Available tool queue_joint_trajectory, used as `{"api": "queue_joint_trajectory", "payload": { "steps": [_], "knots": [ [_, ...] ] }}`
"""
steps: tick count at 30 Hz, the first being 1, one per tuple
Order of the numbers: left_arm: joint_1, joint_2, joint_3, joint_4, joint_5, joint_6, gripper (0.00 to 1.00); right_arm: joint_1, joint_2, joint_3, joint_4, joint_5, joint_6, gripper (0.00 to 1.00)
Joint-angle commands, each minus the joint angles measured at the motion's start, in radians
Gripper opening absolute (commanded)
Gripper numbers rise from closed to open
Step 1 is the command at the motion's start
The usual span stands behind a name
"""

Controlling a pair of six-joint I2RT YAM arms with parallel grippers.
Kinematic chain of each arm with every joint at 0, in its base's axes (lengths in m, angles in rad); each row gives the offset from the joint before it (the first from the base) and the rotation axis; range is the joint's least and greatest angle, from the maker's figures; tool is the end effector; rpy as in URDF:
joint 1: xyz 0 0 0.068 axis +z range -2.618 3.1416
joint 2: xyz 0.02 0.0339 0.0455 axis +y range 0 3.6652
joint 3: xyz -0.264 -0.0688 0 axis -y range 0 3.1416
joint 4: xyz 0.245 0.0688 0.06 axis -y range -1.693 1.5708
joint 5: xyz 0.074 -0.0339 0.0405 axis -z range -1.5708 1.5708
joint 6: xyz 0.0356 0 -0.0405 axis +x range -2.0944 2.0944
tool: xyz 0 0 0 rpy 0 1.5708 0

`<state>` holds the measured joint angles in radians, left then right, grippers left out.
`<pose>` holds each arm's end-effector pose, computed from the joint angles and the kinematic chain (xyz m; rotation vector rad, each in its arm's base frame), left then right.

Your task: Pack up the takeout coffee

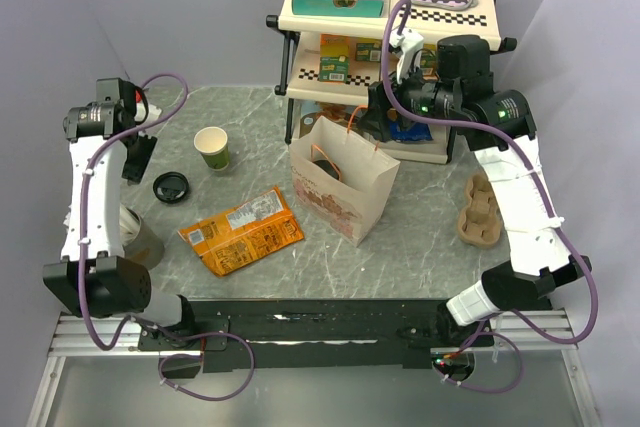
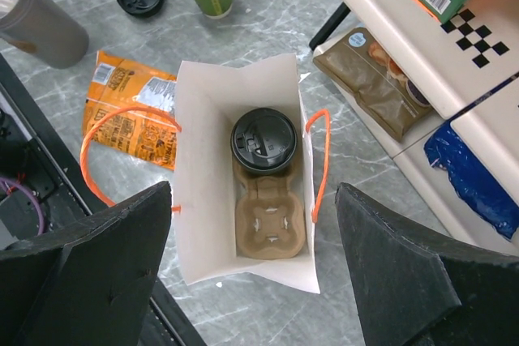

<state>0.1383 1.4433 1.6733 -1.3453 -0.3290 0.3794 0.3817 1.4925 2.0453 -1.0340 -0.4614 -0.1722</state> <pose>0.2546 0.0471 0.3929 0.2235 2.7167 0.5987 0.2449 0.1154 0.5074 -0.8330 1.8737 0.6028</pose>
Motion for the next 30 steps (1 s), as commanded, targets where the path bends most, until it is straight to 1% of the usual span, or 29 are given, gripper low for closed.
{"api": "queue_joint_trajectory", "payload": {
  "steps": [1,7,12,14,15,16,21,25,30],
  "knots": [
    [0.009,0.026,0.034,-0.015,0.021,-0.008,0.5,-0.006,-0.029,-0.007,0.018,-0.013,0.01,0.88],
    [0.015,0.028,0.017,-0.025,0.039,0.052,0.48,-0.024,-0.046,-0.039,0.04,-0.039,0.039,0.88],
    [0.015,0.038,0.009,-0.026,-0.034,0.085,0.45,-0.096,-0.032,-0.066,0.061,-0.129,0.092,0.87],
    [0.015,0.04,0.011,-0.026,-0.054,0.092,0.43,-0.128,-0.021,-0.062,0.058,-0.155,0.108,0.87],
    [0.015,0.039,0.008,-0.026,-0.054,0.092,0.39,-0.142,-0.018,-0.054,0.057,-0.183,0.114,0.87],
    [0.017,0.037,0.002,-0.026,-0.053,0.09,0.37,-0.148,-0.017,-0.054,0.055,-0.192,0.115,0.87],
    [0.015,0.049,-0.027,-0.028,-0.031,0.064,0.38,-0.184,0.005,-0.04,0.052,-0.221,0.135,0.87],
    [0.015,0.069,-0.018,-0.025,-0.028,0.062,0.42,-0.187,0.015,-0.036,0.058,-0.221,0.135,0.87],
    [0.015,0.111,-0.001,-0.026,-0.036,0.065,0.41,-0.187,0.032,-0.028,0.06,-0.217,0.134,0.88]
  ]
}}
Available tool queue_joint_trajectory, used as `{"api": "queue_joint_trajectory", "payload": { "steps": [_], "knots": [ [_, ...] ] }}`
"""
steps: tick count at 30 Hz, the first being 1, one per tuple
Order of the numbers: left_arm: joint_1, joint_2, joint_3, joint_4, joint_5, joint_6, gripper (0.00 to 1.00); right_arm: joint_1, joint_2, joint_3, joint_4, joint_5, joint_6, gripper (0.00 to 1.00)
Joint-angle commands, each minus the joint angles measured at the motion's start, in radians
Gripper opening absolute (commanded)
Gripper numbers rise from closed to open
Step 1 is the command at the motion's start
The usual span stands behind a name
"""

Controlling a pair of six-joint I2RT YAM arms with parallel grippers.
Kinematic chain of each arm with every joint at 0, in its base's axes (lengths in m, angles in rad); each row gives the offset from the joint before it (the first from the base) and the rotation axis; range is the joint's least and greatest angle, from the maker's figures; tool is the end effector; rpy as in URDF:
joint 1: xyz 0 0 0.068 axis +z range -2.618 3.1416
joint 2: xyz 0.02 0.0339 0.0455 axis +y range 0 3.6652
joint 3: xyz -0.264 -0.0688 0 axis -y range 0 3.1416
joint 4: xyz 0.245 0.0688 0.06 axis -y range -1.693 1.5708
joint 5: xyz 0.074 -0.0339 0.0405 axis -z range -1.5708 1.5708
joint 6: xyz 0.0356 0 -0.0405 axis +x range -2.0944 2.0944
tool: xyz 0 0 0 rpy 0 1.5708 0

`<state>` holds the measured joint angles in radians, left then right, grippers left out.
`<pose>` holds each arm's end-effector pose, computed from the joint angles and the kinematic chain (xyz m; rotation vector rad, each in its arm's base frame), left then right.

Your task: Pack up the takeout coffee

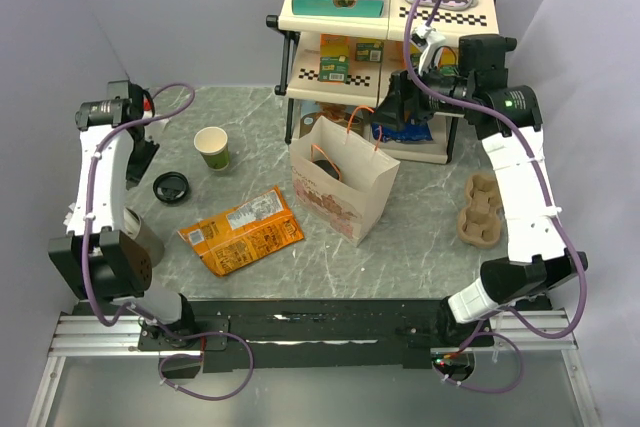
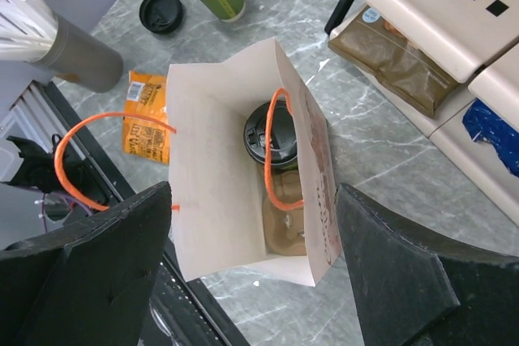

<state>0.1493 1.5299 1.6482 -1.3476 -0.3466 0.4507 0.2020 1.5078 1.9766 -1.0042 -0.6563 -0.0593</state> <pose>0.2765 0.0538 0.3645 0.3432 2.8340 0.6226 0.2726 0.0780 0.4891 -0.6568 1.9676 0.7742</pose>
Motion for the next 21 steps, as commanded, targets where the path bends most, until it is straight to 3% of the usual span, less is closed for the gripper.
{"api": "queue_joint_trajectory", "payload": {
  "steps": [1,11,12,14,17,21],
  "knots": [
    [0.004,0.032,0.022,-0.025,-0.019,-0.004,0.4,-0.007,0.02,0.042,0.03,-0.02,0.021,0.88],
    [0.006,0.035,-0.005,-0.024,-0.058,-0.006,0.29,-0.013,0.023,0.041,0.03,-0.006,0.012,0.88],
    [0.007,0.035,-0.004,-0.025,-0.06,-0.01,0.21,-0.015,0.025,0.041,0.032,-0.006,0.012,0.88],
    [0.007,0.038,-0.001,-0.024,-0.063,-0.012,0.17,-0.016,0.028,0.045,0.03,-0.006,0.01,0.88],
    [0.007,0.042,0.007,-0.025,-0.069,-0.017,0.01,-0.016,0.032,0.056,0.029,-0.002,0.003,0.88],
    [0.004,0.016,0.048,-0.025,-0.049,-0.012,0.01,-0.019,0.04,0.067,0.021,0.027,-0.008,0.88]
  ]
}}
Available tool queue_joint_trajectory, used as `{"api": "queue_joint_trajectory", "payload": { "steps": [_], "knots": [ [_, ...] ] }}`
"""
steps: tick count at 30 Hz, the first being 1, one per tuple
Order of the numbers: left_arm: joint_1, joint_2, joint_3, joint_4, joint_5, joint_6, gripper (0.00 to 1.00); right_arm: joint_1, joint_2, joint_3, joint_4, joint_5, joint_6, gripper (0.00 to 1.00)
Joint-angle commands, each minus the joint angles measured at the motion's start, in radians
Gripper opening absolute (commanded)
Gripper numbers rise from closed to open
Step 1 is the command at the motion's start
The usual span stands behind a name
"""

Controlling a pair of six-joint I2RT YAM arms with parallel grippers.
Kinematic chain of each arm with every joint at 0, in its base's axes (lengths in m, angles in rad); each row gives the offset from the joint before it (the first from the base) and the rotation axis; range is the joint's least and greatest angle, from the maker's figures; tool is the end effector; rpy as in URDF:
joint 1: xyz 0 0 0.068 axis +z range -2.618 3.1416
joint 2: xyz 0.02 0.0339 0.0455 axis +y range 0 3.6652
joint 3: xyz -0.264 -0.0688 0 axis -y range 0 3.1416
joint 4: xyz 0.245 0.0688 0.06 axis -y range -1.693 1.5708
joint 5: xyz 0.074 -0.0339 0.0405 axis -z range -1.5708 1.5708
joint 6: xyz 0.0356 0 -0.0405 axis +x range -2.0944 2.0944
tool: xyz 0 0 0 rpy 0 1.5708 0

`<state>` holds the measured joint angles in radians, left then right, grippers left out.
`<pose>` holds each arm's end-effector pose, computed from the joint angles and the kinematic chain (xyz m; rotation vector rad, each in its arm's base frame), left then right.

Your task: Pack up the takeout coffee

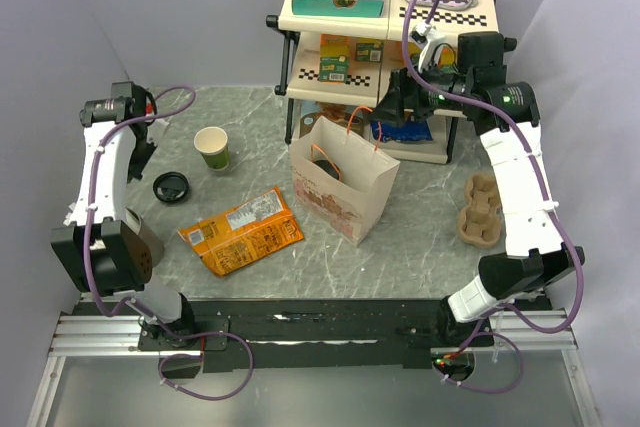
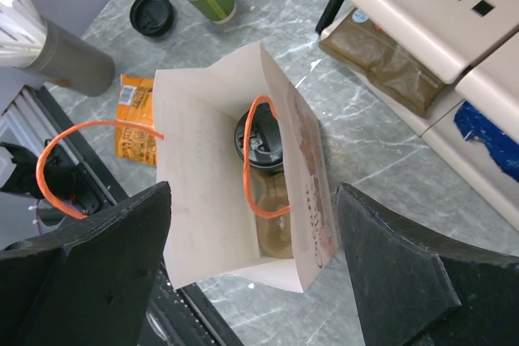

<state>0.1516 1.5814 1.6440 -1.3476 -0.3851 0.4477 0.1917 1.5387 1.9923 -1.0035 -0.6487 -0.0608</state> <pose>0.2883 0.0576 0.3500 0.3485 2.8901 0.6656 0.2833 0.0769 0.4852 -0.6412 1.9856 0.7630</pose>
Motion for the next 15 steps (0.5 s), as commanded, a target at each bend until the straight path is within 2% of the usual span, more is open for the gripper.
{"api": "queue_joint_trajectory", "payload": {
  "steps": [1,10,15],
  "knots": [
    [0.003,-0.041,0.071,-0.024,-0.003,-0.007,0.01,-0.006,0.011,0.053,0.017,0.024,-0.014,0.88],
    [0.003,-0.129,0.325,-0.022,0.031,-0.049,0.01,-0.008,0.027,0.045,-0.012,0.023,-0.103,0.88],
    [0.002,-0.123,0.502,-0.021,0.049,-0.05,0.01,-0.006,0.096,0.143,-0.078,0.023,-0.135,0.88]
  ]
}}
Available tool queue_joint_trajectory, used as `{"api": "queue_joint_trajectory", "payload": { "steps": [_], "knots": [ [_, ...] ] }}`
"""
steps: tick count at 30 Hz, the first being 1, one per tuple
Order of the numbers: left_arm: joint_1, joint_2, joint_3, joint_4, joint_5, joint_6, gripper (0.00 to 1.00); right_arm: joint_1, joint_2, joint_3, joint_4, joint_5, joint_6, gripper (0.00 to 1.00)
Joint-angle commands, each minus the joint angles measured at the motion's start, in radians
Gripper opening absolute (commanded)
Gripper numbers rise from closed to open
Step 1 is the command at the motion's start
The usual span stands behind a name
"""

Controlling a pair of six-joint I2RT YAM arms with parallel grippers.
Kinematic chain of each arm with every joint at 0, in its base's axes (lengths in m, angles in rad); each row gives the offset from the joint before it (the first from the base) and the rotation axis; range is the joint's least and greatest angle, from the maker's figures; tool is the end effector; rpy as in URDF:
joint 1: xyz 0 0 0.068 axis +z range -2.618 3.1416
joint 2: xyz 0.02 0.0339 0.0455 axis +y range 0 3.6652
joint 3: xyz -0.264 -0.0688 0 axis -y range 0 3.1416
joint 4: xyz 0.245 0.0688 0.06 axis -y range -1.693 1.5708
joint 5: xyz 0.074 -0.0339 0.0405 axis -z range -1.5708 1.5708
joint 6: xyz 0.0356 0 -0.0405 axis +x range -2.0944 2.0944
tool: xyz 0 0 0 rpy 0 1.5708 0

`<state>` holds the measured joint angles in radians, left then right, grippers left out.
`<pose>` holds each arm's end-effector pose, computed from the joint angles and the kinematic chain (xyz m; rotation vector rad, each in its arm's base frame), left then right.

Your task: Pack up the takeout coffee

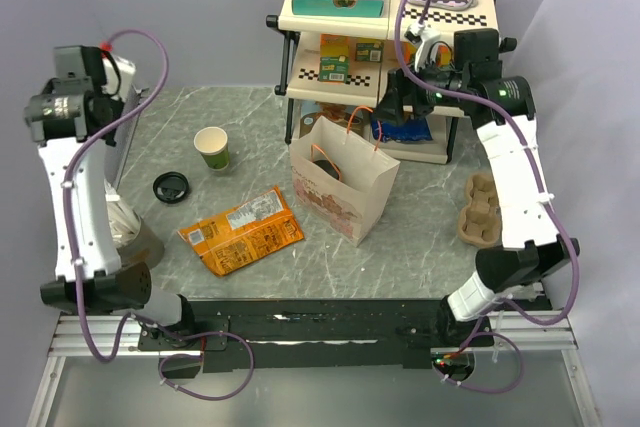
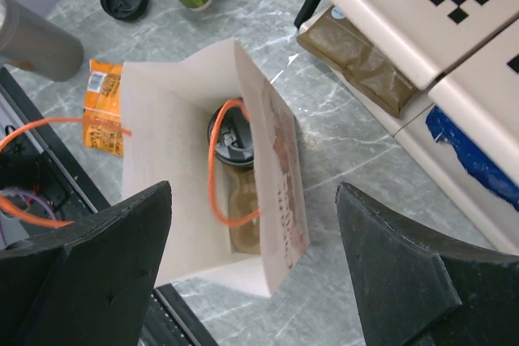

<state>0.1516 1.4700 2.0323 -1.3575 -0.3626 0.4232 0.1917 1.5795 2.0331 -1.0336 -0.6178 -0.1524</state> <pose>0.2391 0.0493 0.4809 0.1472 2.4081 0.7015 0.2929 0.0779 0.4823 -0.7076 1.9828 0.6839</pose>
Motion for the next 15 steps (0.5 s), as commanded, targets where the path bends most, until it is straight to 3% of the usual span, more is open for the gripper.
{"api": "queue_joint_trajectory", "payload": {
  "steps": [1,5,9,12,15],
  "knots": [
    [0.003,-0.004,0.182,-0.011,0.031,-0.021,0.01,-0.008,0.083,0.127,-0.058,-0.004,-0.042,0.88],
    [0.002,0.029,0.333,0.029,0.066,0.028,0.01,-0.006,0.142,0.239,-0.114,0.013,-0.049,0.88],
    [-0.017,-0.023,0.286,0.176,0.126,0.074,0.01,-0.008,0.163,0.288,-0.129,0.024,-0.053,0.89],
    [-0.021,-0.069,0.232,0.282,0.284,0.077,0.01,-0.011,0.16,0.28,-0.118,0.036,-0.038,0.9],
    [-0.02,-0.118,0.157,0.362,0.555,0.06,0.01,-0.02,0.157,0.28,-0.105,0.039,-0.01,0.9]
  ]
}}
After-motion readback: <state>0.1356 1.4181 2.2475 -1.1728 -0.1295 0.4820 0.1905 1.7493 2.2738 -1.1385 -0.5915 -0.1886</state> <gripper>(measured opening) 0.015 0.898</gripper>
